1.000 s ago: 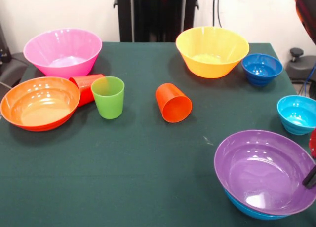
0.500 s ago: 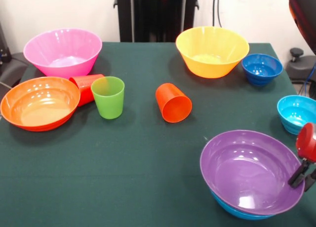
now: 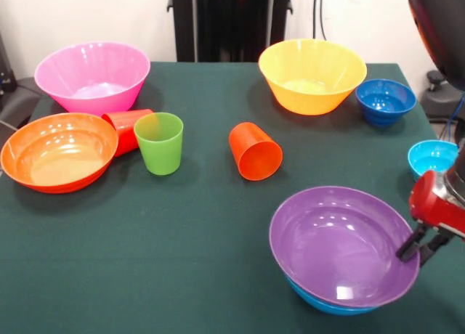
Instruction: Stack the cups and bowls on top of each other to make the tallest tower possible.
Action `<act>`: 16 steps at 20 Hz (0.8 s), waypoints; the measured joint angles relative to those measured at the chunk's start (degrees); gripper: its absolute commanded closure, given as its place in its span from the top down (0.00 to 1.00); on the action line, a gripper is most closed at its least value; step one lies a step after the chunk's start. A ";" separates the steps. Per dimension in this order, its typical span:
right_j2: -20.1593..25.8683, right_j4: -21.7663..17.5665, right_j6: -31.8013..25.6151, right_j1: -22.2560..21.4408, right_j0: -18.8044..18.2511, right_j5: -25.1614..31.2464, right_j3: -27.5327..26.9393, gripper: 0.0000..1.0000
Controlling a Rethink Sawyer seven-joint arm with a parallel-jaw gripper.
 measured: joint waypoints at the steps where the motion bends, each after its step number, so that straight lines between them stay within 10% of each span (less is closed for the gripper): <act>1: 0.57 -0.56 -0.32 -0.51 0.29 -0.21 1.13 0.00; 16: 10.63 -9.85 -8.75 -9.49 0.60 -9.75 19.50 0.00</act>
